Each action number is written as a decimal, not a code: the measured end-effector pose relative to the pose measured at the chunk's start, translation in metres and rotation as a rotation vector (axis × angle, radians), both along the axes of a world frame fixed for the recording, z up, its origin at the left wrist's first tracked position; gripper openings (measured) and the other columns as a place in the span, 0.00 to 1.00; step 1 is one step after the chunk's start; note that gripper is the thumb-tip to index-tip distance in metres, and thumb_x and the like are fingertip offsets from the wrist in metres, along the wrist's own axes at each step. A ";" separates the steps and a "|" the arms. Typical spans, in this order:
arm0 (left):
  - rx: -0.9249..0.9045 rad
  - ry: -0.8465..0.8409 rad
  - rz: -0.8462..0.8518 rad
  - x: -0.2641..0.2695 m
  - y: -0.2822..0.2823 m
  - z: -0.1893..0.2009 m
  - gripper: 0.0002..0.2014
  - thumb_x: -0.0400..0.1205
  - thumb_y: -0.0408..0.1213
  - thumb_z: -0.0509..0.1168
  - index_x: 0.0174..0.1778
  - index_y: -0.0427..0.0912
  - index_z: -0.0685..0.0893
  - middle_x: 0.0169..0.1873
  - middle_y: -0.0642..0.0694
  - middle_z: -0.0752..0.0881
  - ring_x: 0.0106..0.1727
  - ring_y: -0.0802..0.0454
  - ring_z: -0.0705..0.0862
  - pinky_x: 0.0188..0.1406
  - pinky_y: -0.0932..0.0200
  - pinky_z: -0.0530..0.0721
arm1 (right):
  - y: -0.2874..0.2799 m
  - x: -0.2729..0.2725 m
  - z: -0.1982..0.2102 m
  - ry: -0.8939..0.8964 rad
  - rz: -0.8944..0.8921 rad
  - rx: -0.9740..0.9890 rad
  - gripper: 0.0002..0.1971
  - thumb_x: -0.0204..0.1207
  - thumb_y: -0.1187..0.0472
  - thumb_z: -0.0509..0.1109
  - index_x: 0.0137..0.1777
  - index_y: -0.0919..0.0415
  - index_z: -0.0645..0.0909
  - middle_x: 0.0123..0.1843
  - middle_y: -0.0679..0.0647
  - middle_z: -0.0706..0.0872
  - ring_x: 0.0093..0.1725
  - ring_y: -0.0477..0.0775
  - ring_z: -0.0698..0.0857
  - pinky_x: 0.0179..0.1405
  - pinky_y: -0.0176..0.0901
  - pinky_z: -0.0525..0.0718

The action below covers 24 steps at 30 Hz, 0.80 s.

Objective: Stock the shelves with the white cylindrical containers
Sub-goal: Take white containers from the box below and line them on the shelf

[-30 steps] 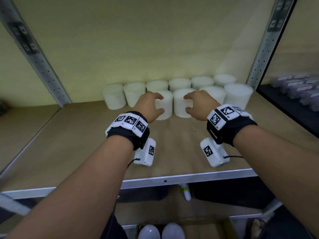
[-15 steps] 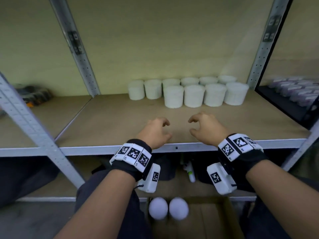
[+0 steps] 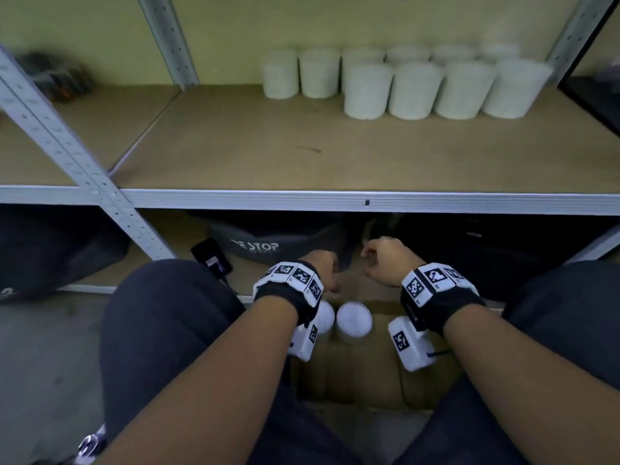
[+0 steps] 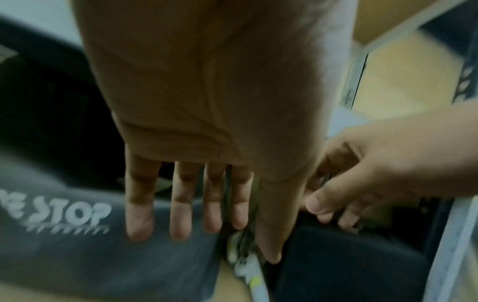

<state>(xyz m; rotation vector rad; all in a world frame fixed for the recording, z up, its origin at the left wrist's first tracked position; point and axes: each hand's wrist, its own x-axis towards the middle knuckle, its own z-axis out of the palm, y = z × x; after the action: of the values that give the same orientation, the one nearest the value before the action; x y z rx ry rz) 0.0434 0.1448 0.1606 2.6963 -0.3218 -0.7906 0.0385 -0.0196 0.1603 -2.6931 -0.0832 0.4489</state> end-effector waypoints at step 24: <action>0.286 0.114 0.076 0.005 -0.005 -0.220 0.29 0.78 0.46 0.64 0.76 0.59 0.63 0.77 0.43 0.57 0.75 0.28 0.62 0.74 0.36 0.65 | 0.037 -0.003 -0.243 0.360 -0.010 -0.237 0.33 0.73 0.52 0.70 0.78 0.43 0.63 0.80 0.58 0.57 0.71 0.71 0.69 0.69 0.62 0.74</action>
<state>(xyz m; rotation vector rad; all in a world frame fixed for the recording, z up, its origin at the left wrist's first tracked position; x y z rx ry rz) 0.0480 0.1395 -0.0593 2.8878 -0.0836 -1.0319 0.0354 0.0177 -0.0827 -2.7877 0.0923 0.9869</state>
